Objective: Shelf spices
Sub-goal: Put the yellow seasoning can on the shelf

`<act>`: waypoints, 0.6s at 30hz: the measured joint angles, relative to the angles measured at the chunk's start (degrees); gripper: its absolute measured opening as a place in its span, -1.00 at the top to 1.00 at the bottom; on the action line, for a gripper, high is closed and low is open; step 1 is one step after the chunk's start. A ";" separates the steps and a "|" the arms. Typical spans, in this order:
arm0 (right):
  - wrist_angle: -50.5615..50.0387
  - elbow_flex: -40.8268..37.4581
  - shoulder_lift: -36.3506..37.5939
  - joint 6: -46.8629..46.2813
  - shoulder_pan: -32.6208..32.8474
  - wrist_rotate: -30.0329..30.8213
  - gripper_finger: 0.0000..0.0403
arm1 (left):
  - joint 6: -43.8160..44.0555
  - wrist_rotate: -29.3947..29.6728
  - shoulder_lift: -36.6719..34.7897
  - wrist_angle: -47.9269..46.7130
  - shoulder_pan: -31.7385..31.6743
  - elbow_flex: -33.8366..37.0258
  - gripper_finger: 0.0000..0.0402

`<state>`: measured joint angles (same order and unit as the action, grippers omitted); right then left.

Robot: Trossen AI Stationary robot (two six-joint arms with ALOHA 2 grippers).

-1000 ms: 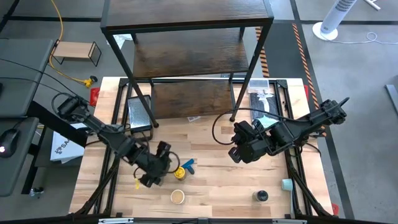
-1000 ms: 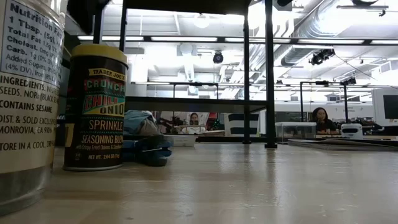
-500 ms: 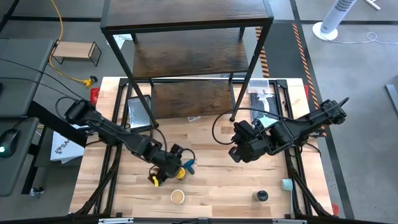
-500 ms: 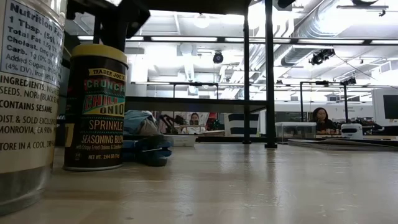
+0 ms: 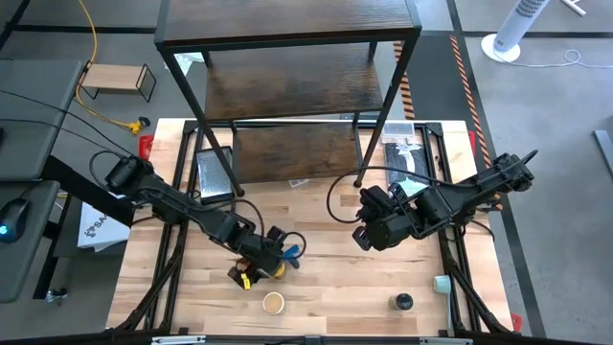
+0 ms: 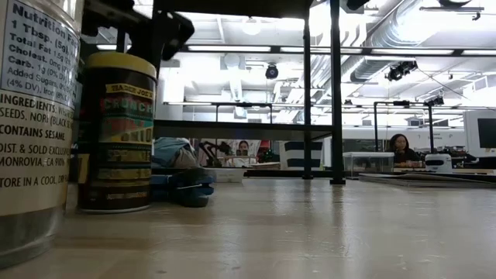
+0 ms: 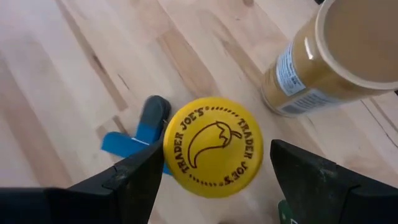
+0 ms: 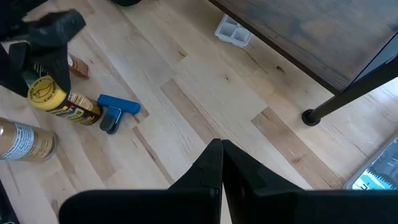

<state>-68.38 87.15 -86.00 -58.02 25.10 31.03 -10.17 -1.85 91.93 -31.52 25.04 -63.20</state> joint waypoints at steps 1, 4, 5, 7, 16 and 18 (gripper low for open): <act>0.00 0.00 0.00 0.00 0.00 0.02 1.00 | 0.01 -0.31 0.58 0.23 -0.11 0.00 -0.44; 0.00 0.00 0.00 0.00 0.00 0.02 1.00 | 0.15 -0.70 2.10 1.82 -0.33 0.00 -0.44; 0.00 0.00 0.00 0.00 0.00 0.02 1.00 | 0.22 -0.84 2.40 2.30 -0.33 0.00 -0.44; 0.00 0.00 0.00 0.00 0.00 0.02 1.00 | 0.23 -1.30 2.87 3.17 -0.33 0.00 -0.44; 0.03 0.00 0.00 0.00 0.00 0.02 1.00 | 2.01 1.56 2.04 1.00 -0.26 0.00 -0.09; 0.49 0.00 0.00 -0.17 0.00 0.02 1.00 | 2.70 3.70 0.67 -0.62 -0.33 0.06 -0.09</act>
<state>-67.90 87.15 -86.00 -58.19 25.10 31.05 -7.47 1.85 92.60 -32.14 24.71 -63.14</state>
